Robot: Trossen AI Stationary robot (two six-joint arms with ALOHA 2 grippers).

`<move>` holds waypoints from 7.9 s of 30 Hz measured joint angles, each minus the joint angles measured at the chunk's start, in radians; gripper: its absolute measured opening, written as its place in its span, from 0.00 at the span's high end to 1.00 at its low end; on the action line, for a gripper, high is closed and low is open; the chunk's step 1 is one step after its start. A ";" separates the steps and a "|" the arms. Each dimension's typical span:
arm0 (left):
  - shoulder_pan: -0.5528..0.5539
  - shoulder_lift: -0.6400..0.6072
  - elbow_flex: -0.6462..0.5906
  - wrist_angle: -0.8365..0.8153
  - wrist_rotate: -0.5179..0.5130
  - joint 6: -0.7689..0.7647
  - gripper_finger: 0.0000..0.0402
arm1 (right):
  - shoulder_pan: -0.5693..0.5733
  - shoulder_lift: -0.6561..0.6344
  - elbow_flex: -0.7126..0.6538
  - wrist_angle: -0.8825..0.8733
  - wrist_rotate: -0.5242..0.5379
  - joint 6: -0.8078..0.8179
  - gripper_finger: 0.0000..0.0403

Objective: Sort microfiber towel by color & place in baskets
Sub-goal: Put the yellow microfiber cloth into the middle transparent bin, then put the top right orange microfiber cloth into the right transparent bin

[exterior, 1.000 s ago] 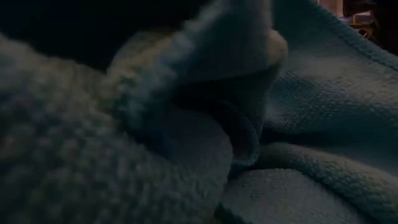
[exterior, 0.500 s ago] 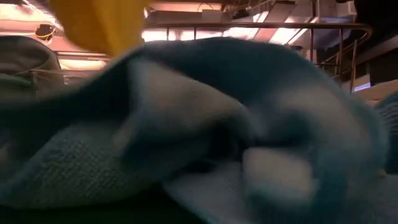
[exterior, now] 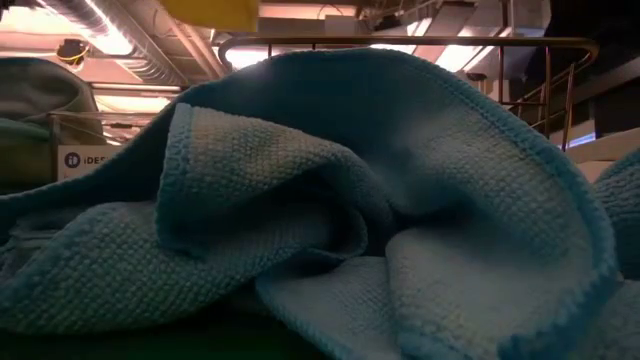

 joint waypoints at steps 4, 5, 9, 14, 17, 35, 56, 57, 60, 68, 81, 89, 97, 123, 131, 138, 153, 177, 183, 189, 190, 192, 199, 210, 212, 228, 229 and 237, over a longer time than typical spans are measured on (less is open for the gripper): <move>0.042 -0.020 0.001 -0.018 -0.026 0.032 1.00 | 0.000 0.000 0.000 0.000 0.010 0.000 0.42; 0.053 -0.020 0.001 -0.031 -0.026 0.032 1.00 | 0.000 0.000 0.000 0.001 0.010 0.000 0.42; 0.101 -0.003 0.001 -0.149 -0.020 -0.058 1.00 | 0.000 0.000 0.000 0.017 0.010 0.000 0.42; 0.164 0.042 0.001 -0.389 0.048 -0.334 1.00 | 0.000 0.000 0.000 0.045 0.010 0.000 0.42; 0.197 0.082 0.001 -0.518 0.109 -0.504 1.00 | 0.000 0.000 0.000 0.049 0.011 0.000 0.42; 0.321 0.491 0.001 -0.561 0.526 -0.776 1.00 | -0.074 0.000 0.000 0.067 0.084 -0.145 0.42; 0.394 0.622 0.000 -0.529 0.814 -0.772 0.85 | -0.594 0.000 0.000 0.492 -0.239 -0.809 0.42; 0.398 0.622 0.000 -0.525 0.826 -0.772 0.83 | -0.619 0.000 0.000 0.499 -0.259 -0.826 0.42; 0.403 0.622 0.000 -0.518 0.857 -0.772 0.76 | -0.697 0.002 0.000 0.501 -0.290 -0.861 0.42; 0.410 0.619 0.000 -0.479 0.856 -0.772 0.71 | -0.889 0.028 0.001 0.498 -0.349 -0.916 0.42; 0.410 0.443 0.000 -0.461 0.789 -0.777 0.71 | -1.065 0.192 0.001 0.557 -0.474 -0.994 0.42; 0.410 0.345 0.000 -0.457 0.790 -0.772 0.71 | -1.117 0.311 0.001 0.599 -0.516 -0.996 0.42; 0.410 0.306 0.000 -0.452 0.787 -0.770 0.71 | -1.120 0.392 0.001 0.600 -0.553 -1.020 0.42; 0.410 0.308 0.000 -0.443 0.784 -0.727 0.71 | -1.119 0.503 0.001 0.621 -0.677 -1.041 0.42; 0.410 0.308 0.000 -0.443 0.784 -0.726 0.71 | -1.119 0.503 0.000 0.620 -0.700 -1.042 0.57; 0.410 0.308 0.000 -0.432 0.785 -0.726 0.71 | -1.119 0.503 0.000 0.618 -0.701 -1.043 0.82; 0.410 0.308 0.000 -0.422 0.785 -0.726 0.71 | -1.119 0.449 0.000 0.557 -0.700 -1.069 0.99; 0.409 0.308 0.001 -0.422 0.784 -0.726 0.71 | -1.119 -0.071 0.038 0.490 -0.890 -1.037 1.00; 0.409 0.308 0.001 -0.421 0.781 -0.726 0.71 | -1.119 -0.177 0.172 0.489 -1.015 -1.027 1.00; 0.409 0.309 0.001 -0.422 0.781 -0.726 0.71 | -1.118 -0.220 0.370 0.441 -1.059 -1.027 1.00; 0.409 0.309 0.001 -0.422 0.780 -0.725 0.71 | -1.118 -0.221 0.409 0.418 -1.067 -1.027 1.00; 0.409 0.309 0.001 -0.422 0.778 -0.725 0.71 | -1.118 -0.221 0.475 0.363 -1.089 -1.026 1.00; 0.409 0.309 0.001 -0.421 0.754 -0.725 0.71 | -1.118 -0.228 0.584 0.215 -1.205 -0.969 1.00; 0.409 0.309 0.001 -0.421 0.753 -0.726 0.71 | -1.118 -0.279 0.584 -0.073 -1.249 -0.925 1.00; 0.409 0.309 0.001 -0.421 0.753 -0.726 0.71 | -1.118 -0.282 0.567 -0.079 -1.249 -0.925 1.00; 0.409 0.309 0.001 -0.418 0.754 -0.726 0.71 | -1.118 -0.284 0.213 -0.062 -1.249 -0.863 1.00; 0.409 0.309 0.001 -0.418 0.754 -0.726 0.71 | -1.118 -0.284 0.188 -0.048 -1.251 -0.854 1.00; 0.409 0.309 0.001 -0.418 0.754 -0.726 0.71 | -1.023 -0.286 0.015 0.129 -1.299 -0.801 1.00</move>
